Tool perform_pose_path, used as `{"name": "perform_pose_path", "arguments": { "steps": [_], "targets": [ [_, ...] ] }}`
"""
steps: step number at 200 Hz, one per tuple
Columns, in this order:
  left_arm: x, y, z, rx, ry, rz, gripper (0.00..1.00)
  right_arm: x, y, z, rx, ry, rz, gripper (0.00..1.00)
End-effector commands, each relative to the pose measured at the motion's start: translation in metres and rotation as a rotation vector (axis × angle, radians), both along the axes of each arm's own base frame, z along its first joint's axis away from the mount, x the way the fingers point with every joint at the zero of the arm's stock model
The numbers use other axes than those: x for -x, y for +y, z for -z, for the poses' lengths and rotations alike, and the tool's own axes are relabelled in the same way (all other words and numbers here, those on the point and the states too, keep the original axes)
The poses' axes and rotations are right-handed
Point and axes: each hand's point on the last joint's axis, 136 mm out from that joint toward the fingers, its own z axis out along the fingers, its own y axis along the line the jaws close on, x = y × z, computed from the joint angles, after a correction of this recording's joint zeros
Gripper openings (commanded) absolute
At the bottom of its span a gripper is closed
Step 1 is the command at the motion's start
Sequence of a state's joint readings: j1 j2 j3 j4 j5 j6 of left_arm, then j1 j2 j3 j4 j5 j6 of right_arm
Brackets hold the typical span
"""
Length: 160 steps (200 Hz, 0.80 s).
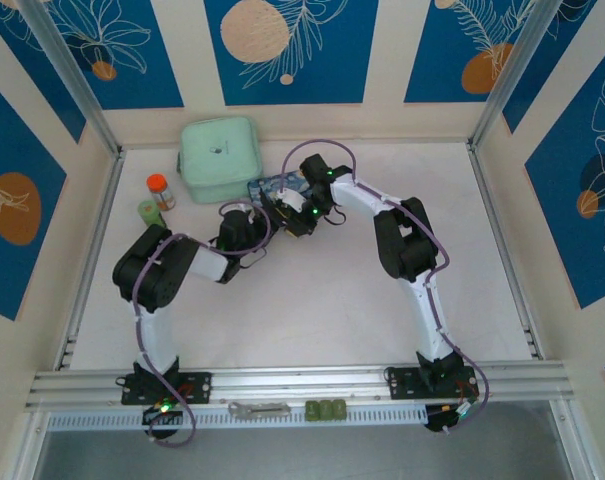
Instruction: Unlock the padlock with the key
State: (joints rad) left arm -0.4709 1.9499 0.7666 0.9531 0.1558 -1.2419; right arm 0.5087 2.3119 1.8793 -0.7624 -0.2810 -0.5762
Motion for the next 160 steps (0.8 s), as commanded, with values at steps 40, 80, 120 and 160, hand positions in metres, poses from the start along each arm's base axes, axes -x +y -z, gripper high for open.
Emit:
{"name": "perform_pose_path", "arguments": {
  "steps": [40, 80, 120, 160],
  "targets": [
    [-0.007, -0.023, -0.01, 0.065, -0.044, 0.01, 0.27, 0.014, 0.005, -0.003, -0.034, 0.062, -0.027, 0.0],
    [-0.009, -0.029, -0.009, 0.075, -0.045, 0.023, 0.04, 0.016, 0.005, -0.004, -0.037, 0.075, -0.032, 0.0],
    [-0.006, -0.022, -0.006, 0.013, -0.046, 0.023, 0.0, 0.015, -0.015, -0.02, -0.03, 0.142, 0.056, 0.36],
    [-0.003, -0.024, 0.003, 0.007, -0.045, 0.055, 0.0, 0.015, -0.045, -0.056, -0.113, 0.273, 0.2, 0.6]
  ]
}}
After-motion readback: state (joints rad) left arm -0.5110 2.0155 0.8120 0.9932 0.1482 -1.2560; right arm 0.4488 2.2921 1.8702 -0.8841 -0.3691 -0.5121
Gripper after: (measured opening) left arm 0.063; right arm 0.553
